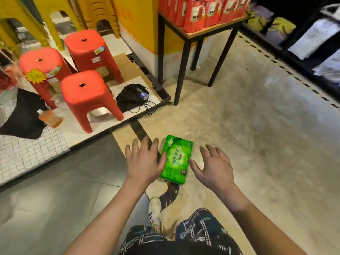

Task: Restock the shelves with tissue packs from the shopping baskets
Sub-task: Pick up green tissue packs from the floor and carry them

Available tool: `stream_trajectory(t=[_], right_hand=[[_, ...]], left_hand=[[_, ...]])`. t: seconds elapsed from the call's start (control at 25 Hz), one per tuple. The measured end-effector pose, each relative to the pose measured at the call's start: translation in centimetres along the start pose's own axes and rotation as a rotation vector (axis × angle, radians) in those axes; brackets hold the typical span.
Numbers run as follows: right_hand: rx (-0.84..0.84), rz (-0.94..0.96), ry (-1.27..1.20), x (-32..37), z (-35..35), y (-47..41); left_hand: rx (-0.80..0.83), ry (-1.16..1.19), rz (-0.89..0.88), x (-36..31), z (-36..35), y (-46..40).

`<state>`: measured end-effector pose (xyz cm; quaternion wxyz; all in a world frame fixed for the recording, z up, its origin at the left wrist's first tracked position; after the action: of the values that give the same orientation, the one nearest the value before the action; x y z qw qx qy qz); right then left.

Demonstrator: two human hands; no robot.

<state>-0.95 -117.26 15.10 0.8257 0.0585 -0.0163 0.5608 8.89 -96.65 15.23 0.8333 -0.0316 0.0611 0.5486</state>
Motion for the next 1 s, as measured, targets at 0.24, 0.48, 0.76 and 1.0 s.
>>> stream_trajectory(t=[0.24, 0.48, 0.76, 1.0], right_hand=[[0.104, 0.162, 0.0, -3.6, -1.2, -12.3], [0.287, 0.426, 0.014, -7.6, -4.4, -25.9], [0.376, 0.536, 0.086, -10.8, -18.7, -35.7], [0.508, 0.539, 0.215, -13.8, -48.5, -41.7]], left_hand=[[0.03, 0.004, 0.157, -3.5, -3.1, -8.5], [0.063, -0.008, 0.491, -8.6, -9.1, -14.2], [0.19, 0.198, 0.923, -10.3, -24.6, -17.1], [0.248, 0.565, 1.329, -8.7, -56.5, -15.0]])
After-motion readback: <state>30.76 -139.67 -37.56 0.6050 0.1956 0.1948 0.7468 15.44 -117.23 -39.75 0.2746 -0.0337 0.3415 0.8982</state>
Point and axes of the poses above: each hand's wrist, its own y-axis away from the middle knuckle, its own z-axis out of the back of the hand, x = y × z, the point moved 1 cm from there along -y, towards the middle knuckle, and after that the axes turned 1 degree about -x, right-handed, at the moved point
